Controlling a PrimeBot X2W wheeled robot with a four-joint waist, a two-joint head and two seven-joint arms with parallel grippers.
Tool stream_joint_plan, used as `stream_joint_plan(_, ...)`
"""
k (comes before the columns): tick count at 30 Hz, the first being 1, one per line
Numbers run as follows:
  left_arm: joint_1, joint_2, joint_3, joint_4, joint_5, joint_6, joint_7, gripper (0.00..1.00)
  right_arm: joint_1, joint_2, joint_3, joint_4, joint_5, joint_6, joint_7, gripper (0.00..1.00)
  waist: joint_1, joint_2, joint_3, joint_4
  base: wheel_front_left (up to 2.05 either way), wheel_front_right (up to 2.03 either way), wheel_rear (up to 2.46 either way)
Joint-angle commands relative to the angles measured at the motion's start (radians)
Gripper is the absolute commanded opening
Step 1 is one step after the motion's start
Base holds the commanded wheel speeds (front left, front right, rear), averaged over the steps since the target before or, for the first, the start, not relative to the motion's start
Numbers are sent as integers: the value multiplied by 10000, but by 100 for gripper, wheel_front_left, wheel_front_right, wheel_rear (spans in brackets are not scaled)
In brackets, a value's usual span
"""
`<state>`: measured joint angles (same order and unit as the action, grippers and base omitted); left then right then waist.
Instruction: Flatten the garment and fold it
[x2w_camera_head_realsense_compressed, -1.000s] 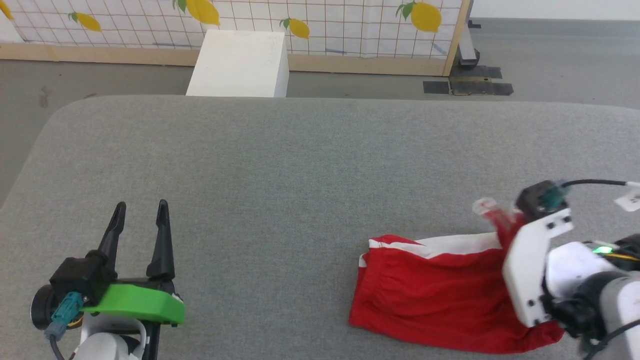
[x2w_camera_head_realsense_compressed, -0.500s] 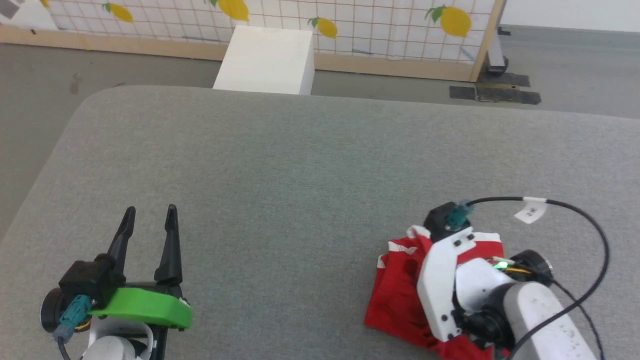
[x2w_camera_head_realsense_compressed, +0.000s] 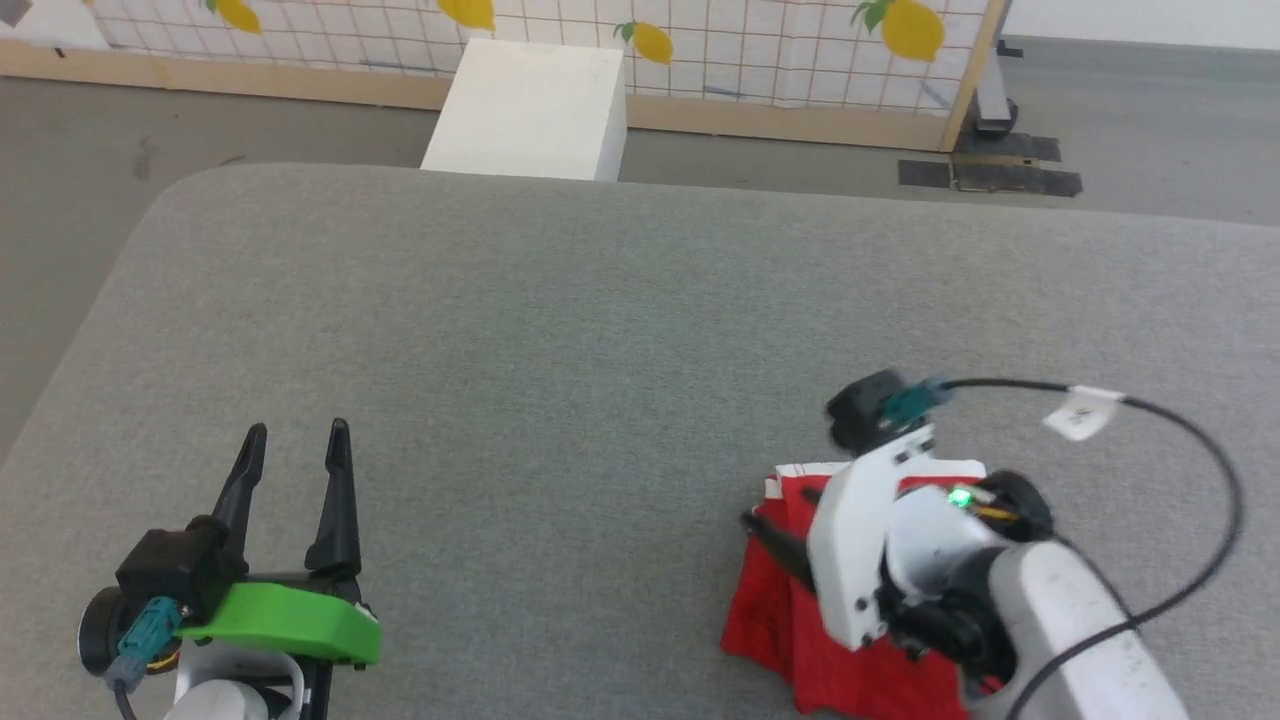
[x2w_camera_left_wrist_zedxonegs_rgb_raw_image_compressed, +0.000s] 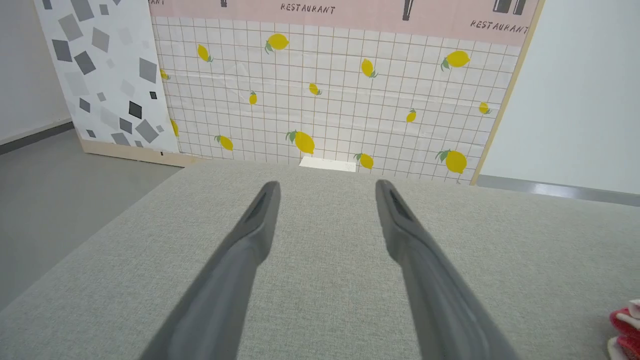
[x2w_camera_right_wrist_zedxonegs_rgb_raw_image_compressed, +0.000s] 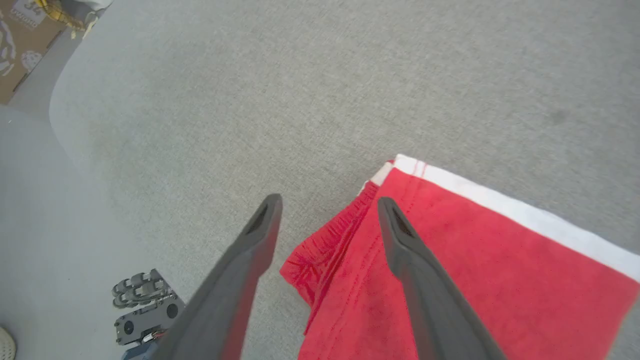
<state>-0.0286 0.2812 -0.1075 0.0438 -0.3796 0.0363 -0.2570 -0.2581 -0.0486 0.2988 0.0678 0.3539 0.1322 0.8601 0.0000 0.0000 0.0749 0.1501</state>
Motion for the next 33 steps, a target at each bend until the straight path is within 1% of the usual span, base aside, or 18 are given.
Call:
stream_joint_plan(1,106,-25,10,-57,41,9,-47,100,-135,-19,-291,-263,-65,-15,-160,100,0,0,-30,-149,0,0,0)
stream_joint_plan(3,76,-11,-1,-72,51,-2,-47,100,-9,-19,-945,-678,-390,-15,-274,100,0,0,-51,-252,0,0,0)
stream_joint_plan(6,57,1,-5,-113,71,11,-47,100,354,-142,-2033,-1143,-1347,-15,-225,100,0,0,-51,-395,0,0,0)
stream_joint_plan(7,48,4,-18,-124,75,2,-47,100,534,-276,-2337,-1233,-1712,-15,-164,100,0,0,-41,-422,0,0,0)
stream_joint_plan(10,46,8,-42,-160,92,-4,-47,100,1061,-460,-2803,-1275,-2409,-15,-55,100,0,0,13,-509,0,0,0)
stream_joint_plan(13,19,6,-55,-161,78,-33,-47,100,1551,-414,-2973,-997,-2740,-15,-69,100,0,0,111,-551,0,0,0)
stream_joint_plan(17,-108,-11,-108,-145,80,-97,-47,100,1797,-261,-2862,-302,-2907,-15,-234,100,0,0,262,-500,0,0,0)
stream_joint_plan(23,-292,-12,-157,-68,80,-184,-47,100,1621,-108,-2503,1000,-2949,-15,-555,100,0,0,441,-323,0,0,0)
stream_joint_plan(26,-322,9,-153,-29,75,-205,-47,100,1463,-77,-2400,1464,-2849,-15,-663,100,0,0,487,-284,0,0,0)
stream_joint_plan(27,-325,20,-140,-20,73,-208,-47,100,1394,-71,-2378,1591,-2823,-15,-702,44,0,0,497,-292,0,0,0)
stream_joint_plan(28,-317,32,-115,-21,70,-203,-47,100,1329,-69,-2343,1661,-2793,-15,-739,12,0,0,502,-323,0,0,0)
stream_joint_plan(29,-296,51,-69,-32,69,-180,-47,100,1237,-88,-2238,1718,-2762,-15,-780,0,0,0,511,-409,0,0,0)
stream_joint_plan(32,-180,83,83,-139,56,-111,-47,100,963,-348,-1933,1732,-2661,-15,-756,0,0,0,574,-851,0,0,0)
stream_joint_plan(33,-117,93,162,-213,48,-81,-47,100,827,-495,-1761,1690,-2597,-15,-714,0,0,0,622,-1114,0,0,0)
